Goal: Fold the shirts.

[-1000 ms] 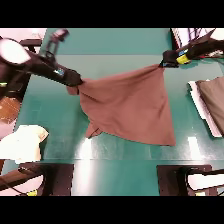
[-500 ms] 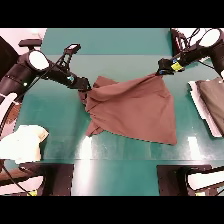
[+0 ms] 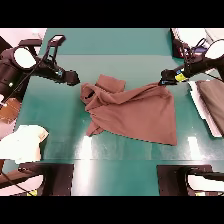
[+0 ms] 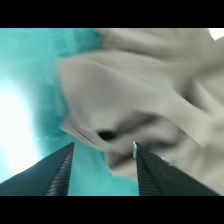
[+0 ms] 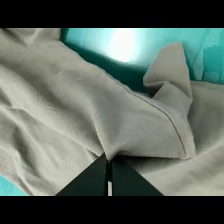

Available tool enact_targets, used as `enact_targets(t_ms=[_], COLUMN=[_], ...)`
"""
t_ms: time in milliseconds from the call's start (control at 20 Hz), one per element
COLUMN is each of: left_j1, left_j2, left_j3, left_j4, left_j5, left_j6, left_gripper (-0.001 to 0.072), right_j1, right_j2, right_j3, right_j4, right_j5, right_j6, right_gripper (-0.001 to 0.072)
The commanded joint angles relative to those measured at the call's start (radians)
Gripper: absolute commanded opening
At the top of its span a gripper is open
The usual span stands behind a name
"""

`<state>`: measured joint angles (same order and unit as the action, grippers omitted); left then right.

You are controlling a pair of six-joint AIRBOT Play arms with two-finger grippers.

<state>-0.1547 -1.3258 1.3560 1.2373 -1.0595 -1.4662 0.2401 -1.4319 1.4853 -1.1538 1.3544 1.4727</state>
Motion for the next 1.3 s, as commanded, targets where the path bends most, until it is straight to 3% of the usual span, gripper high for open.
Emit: enact_targets(t_ms=[0,300,550,650,700,1000,1250], left_j1=[0.106,0.139,0.084,0.093,0.100,0.133,0.133], left_j2=[-0.113,-0.346,-0.371,-0.368,-0.367,-0.324,-0.054], left_j3=[0.000,0.000,0.001,0.021,0.041,0.333,0.577], left_j4=[-0.178,-0.538,-0.572,-0.568,-0.569,-0.561,-0.488], left_j5=[0.065,0.059,0.109,0.076,0.050,-0.191,-0.189], left_j6=[-0.040,0.156,0.217,0.218,0.218,0.217,0.218], left_gripper=[0.0460,0.0460,0.0446,0.0112,0.0024,0.0023,0.0023], right_j1=[0.002,0.002,0.002,0.002,0.001,0.000,0.000], right_j2=[0.022,0.022,0.022,0.023,0.023,0.023,0.083], right_j3=[-0.048,-0.048,-0.048,-0.048,-0.048,0.162,0.503], right_j4=[0.003,0.008,0.008,0.008,0.008,-0.001,-0.002], right_j5=[-0.020,-0.043,-0.042,-0.043,-0.042,0.035,0.147], right_j6=[-0.001,0.000,0.000,0.000,0.000,-0.024,-0.024], right_gripper=[0.0012,0.0012,0.0012,0.0012,0.0012,0.0012,0.0012])
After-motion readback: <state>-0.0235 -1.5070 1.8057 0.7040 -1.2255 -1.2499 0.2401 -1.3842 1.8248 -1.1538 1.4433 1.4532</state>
